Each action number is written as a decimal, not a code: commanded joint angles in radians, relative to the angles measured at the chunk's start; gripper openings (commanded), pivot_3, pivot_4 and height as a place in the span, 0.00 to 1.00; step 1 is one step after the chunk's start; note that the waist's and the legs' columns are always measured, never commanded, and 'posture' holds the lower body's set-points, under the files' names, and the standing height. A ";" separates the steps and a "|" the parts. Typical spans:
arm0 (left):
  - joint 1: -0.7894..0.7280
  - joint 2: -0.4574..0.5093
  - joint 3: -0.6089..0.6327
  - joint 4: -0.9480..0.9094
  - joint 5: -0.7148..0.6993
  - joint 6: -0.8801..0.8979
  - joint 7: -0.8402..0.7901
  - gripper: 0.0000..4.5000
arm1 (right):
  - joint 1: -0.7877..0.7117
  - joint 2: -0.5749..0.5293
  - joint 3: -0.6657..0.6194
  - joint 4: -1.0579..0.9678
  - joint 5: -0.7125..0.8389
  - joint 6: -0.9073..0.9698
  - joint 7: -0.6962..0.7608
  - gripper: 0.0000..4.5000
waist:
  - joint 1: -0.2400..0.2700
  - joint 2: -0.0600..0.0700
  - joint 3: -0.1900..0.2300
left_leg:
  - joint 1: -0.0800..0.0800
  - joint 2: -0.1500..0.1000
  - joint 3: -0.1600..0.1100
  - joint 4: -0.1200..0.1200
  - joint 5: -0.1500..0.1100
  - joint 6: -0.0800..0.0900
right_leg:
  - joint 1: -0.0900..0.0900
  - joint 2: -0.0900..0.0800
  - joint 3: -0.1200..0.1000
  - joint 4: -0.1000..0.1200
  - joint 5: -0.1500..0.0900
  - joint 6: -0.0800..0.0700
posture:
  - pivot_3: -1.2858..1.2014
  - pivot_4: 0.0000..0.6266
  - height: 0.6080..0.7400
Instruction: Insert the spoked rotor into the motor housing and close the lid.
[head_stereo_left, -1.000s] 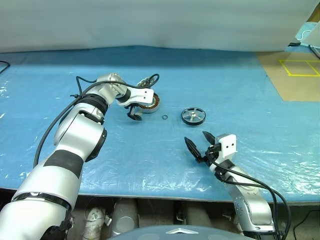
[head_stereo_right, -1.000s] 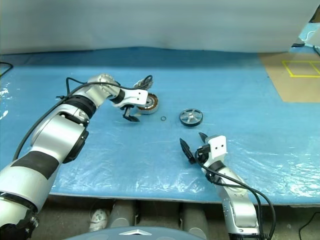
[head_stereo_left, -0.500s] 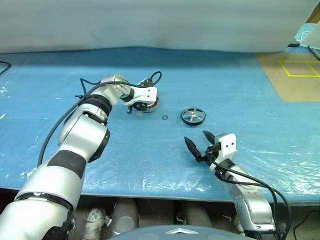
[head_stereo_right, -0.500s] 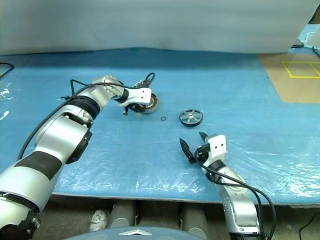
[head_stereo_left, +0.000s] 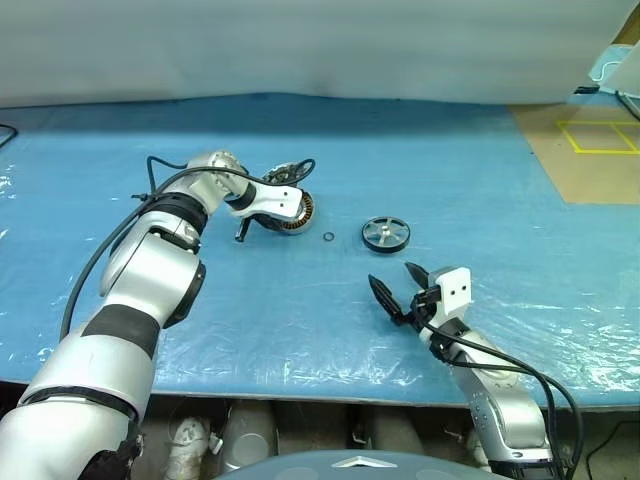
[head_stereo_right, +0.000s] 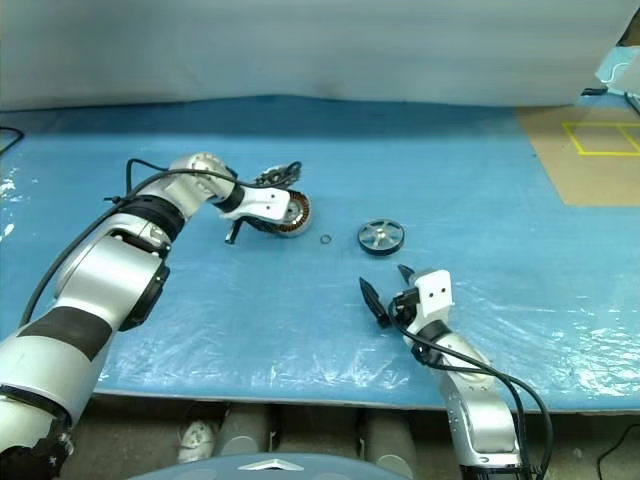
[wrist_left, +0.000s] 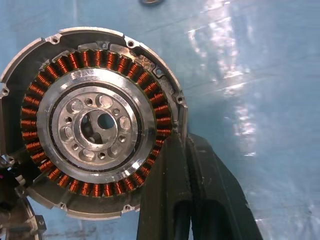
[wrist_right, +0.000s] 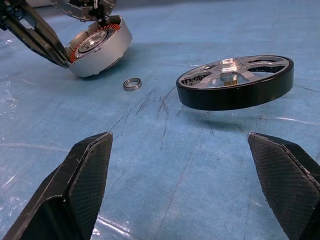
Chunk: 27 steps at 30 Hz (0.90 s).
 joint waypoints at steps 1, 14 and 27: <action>0.047 0.035 -0.002 -0.027 -0.028 -0.059 -0.131 0.00 | -0.016 -0.009 0.002 -0.024 0.024 0.000 0.011 1.00 | 0.000 0.000 0.000 | 0.000 0.000 0.000 0.000 0.000 0.000 | 0.000 0.000 0.000 0.000 0.000 0.000 | 0.52 0.24 1.00; 0.308 0.206 -0.137 -0.611 -0.363 0.003 -0.318 0.00 | -0.019 -0.008 0.002 0.042 0.026 -0.032 0.040 1.00 | 0.000 0.001 0.000 | 0.001 0.003 0.001 -0.001 0.000 0.000 | -0.001 0.000 0.001 0.002 -0.002 -0.002 | 0.52 0.24 1.00; 0.318 0.278 -0.265 -0.861 -0.473 0.141 -0.318 0.00 | -0.010 -0.011 -0.001 0.055 0.022 -0.045 0.048 1.00 | -0.001 0.001 0.000 | 0.000 0.003 0.002 -0.001 0.000 0.000 | -0.003 0.000 0.002 0.002 -0.003 0.000 | 0.52 0.24 1.00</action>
